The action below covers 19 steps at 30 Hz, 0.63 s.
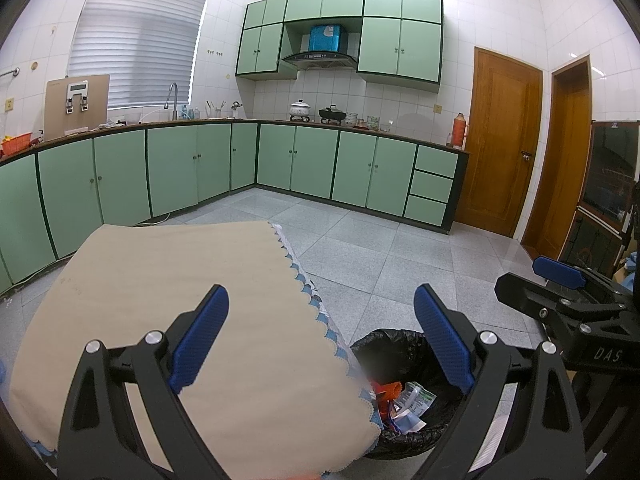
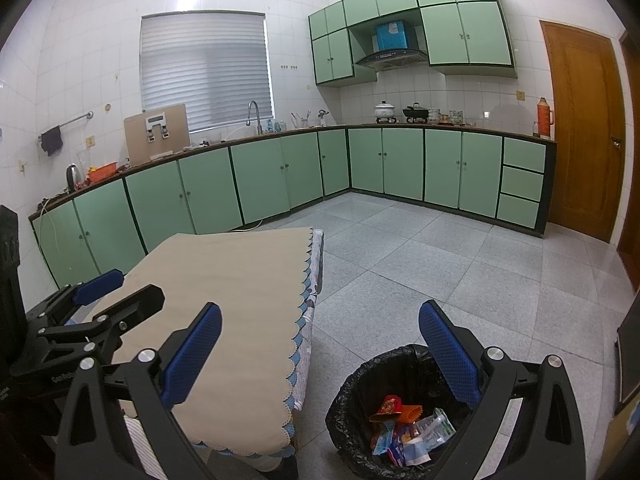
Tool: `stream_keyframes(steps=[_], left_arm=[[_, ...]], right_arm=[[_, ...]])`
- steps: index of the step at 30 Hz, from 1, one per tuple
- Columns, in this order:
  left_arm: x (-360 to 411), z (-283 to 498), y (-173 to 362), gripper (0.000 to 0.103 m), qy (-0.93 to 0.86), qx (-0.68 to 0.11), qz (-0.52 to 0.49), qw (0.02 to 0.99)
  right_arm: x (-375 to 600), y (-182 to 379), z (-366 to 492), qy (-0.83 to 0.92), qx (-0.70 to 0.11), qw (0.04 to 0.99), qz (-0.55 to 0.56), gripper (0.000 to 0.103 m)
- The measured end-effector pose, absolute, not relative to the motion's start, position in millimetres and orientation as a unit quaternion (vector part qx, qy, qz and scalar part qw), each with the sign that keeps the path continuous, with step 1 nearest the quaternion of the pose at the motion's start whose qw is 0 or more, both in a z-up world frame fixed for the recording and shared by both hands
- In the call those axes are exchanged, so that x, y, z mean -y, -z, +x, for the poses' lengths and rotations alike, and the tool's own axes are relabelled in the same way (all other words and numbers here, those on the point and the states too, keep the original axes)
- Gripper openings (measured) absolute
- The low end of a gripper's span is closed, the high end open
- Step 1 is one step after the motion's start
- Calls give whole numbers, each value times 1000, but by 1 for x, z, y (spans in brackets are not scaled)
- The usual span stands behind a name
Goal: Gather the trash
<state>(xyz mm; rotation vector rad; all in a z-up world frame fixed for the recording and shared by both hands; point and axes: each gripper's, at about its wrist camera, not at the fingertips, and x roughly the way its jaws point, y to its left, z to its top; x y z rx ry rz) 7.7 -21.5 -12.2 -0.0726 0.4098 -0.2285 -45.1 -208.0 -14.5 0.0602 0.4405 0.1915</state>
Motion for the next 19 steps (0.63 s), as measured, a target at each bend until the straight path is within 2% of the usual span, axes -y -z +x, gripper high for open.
stream_keyframes(steps=[19], left_arm=[[20,9,10,92,109,-206,-38,972]], right_arm=[[208,15,-42,-96,-222,970,29,97]])
